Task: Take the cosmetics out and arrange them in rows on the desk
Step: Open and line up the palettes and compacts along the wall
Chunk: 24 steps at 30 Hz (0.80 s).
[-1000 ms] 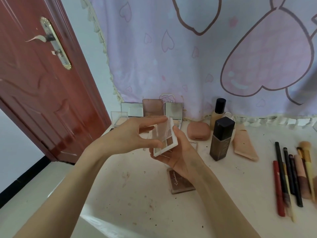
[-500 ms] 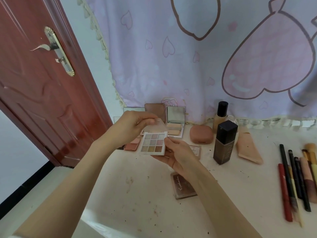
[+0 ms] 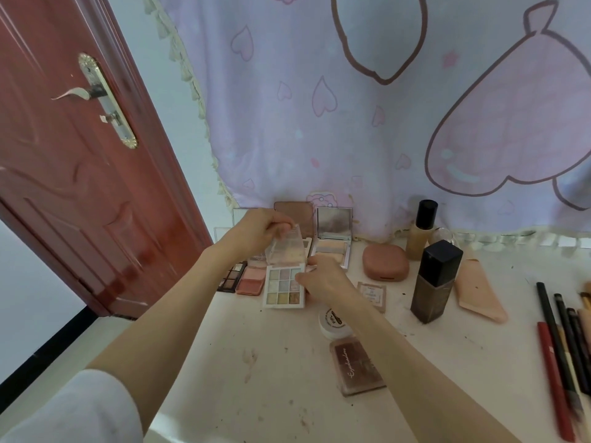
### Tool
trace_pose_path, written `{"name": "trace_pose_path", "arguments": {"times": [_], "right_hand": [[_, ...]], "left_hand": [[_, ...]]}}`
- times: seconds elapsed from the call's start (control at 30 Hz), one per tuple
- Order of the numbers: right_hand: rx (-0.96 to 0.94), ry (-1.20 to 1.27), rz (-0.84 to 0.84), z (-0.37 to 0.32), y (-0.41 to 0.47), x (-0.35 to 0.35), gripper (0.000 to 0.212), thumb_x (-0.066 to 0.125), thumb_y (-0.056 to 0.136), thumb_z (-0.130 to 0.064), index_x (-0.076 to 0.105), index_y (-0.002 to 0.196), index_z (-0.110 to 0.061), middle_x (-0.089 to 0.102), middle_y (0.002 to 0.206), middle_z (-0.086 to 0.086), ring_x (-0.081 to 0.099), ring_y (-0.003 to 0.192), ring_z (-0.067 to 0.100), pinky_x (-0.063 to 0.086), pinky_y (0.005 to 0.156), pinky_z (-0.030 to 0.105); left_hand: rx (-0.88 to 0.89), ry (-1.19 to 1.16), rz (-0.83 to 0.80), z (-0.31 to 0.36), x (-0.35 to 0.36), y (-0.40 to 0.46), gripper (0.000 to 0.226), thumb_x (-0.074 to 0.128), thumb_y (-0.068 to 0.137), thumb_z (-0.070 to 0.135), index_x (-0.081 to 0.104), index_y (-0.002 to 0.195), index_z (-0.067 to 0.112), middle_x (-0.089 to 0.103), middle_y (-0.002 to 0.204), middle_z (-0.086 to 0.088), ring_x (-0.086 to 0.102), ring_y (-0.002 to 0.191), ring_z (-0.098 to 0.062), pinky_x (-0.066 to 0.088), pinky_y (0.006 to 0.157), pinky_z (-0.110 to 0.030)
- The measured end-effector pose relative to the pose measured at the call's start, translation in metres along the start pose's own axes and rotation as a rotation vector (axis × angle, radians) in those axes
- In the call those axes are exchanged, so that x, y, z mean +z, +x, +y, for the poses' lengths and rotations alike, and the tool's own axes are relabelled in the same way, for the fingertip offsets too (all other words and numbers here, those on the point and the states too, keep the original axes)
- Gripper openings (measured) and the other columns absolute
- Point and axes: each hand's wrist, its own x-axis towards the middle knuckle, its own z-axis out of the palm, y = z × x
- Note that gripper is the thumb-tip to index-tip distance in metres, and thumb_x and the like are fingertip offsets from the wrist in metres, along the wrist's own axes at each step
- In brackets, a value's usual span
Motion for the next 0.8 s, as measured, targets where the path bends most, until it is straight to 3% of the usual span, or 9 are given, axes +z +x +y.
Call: {"name": "trace_pose_path", "arguments": {"times": [0.1, 0.2, 0.33, 0.43, 0.5, 0.6, 0.73, 0.8], "right_hand": [[-0.028, -0.063, 0.009, 0.000, 0.002, 0.000, 0.025, 0.054, 0.087, -0.007, 0.056, 0.112, -0.008, 0.064, 0.106, 0.010, 0.057, 0.083, 0.018, 0.041, 0.054, 0.020], [-0.025, -0.119, 0.003, 0.005, 0.005, 0.000, 0.010, 0.062, 0.085, -0.008, 0.054, 0.089, -0.012, 0.061, 0.093, 0.005, 0.053, 0.075, 0.014, 0.038, 0.051, 0.017], [-0.025, -0.157, -0.017, 0.008, 0.009, -0.002, 0.028, 0.068, 0.081, -0.010, 0.044, 0.069, -0.017, 0.051, 0.075, -0.001, 0.050, 0.066, 0.013, 0.037, 0.050, 0.019], [-0.056, -0.206, -0.037, 0.011, 0.009, 0.000, 0.016, 0.071, 0.078, -0.011, 0.058, 0.086, -0.009, 0.059, 0.088, 0.003, 0.053, 0.072, 0.014, 0.043, 0.059, 0.023], [-0.103, -0.300, -0.031, 0.014, 0.010, 0.002, 0.030, 0.074, 0.075, -0.019, 0.063, 0.102, -0.009, 0.062, 0.106, 0.007, 0.057, 0.090, 0.018, 0.050, 0.075, 0.028], [-0.135, -0.567, 0.013, 0.017, 0.010, 0.004, 0.055, 0.073, 0.073, -0.039, 0.055, 0.121, -0.017, 0.051, 0.125, 0.006, 0.041, 0.120, 0.026, 0.041, 0.097, 0.038], [-0.157, -0.758, 0.020, 0.018, 0.007, 0.004, 0.060, 0.067, 0.078, -0.044, 0.051, 0.127, -0.014, 0.040, 0.135, 0.006, 0.026, 0.128, 0.028, 0.029, 0.102, 0.039], [-0.179, -0.785, 0.036, 0.020, 0.006, 0.005, 0.057, 0.065, 0.080, -0.043, 0.052, 0.127, -0.015, 0.039, 0.137, 0.005, 0.026, 0.128, 0.028, 0.028, 0.102, 0.039]], "left_hand": [[0.010, 0.019, -0.061, -0.003, 0.006, 0.009, 0.023, 0.051, 0.093, 0.009, 0.068, 0.108, 0.007, 0.069, 0.103, -0.006, 0.060, 0.096, -0.019, 0.035, 0.076, -0.013], [0.002, 0.026, -0.108, -0.004, 0.012, 0.013, 0.023, 0.050, 0.094, 0.008, 0.068, 0.110, 0.008, 0.067, 0.112, -0.006, 0.058, 0.104, -0.019, 0.034, 0.079, -0.012], [0.001, 0.044, -0.119, -0.008, 0.017, 0.019, 0.024, 0.051, 0.094, 0.009, 0.068, 0.110, 0.009, 0.067, 0.113, -0.005, 0.059, 0.104, -0.017, 0.035, 0.081, -0.013], [0.000, 0.055, -0.121, -0.011, 0.019, 0.022, 0.024, 0.051, 0.094, 0.010, 0.067, 0.111, 0.009, 0.066, 0.114, -0.004, 0.058, 0.104, -0.015, 0.033, 0.079, -0.011], [-0.001, 0.059, -0.118, -0.012, 0.019, 0.024, 0.024, 0.051, 0.093, 0.010, 0.067, 0.111, 0.009, 0.066, 0.116, -0.004, 0.057, 0.105, -0.014, 0.032, 0.079, -0.009], [0.002, 0.054, -0.093, -0.014, 0.020, 0.025, 0.023, 0.054, 0.092, 0.010, 0.068, 0.110, 0.009, 0.066, 0.115, -0.004, 0.055, 0.101, -0.011, 0.031, 0.078, -0.008], [0.025, 0.032, -0.018, -0.015, 0.022, 0.025, 0.018, 0.059, 0.088, 0.011, 0.071, 0.102, 0.009, 0.068, 0.104, -0.003, 0.050, 0.084, -0.006, 0.032, 0.067, 0.000], [0.043, 0.044, 0.022, -0.015, 0.023, 0.024, 0.016, 0.062, 0.087, 0.013, 0.071, 0.100, 0.010, 0.067, 0.099, -0.003, 0.050, 0.080, -0.007, 0.034, 0.066, -0.005]]}}
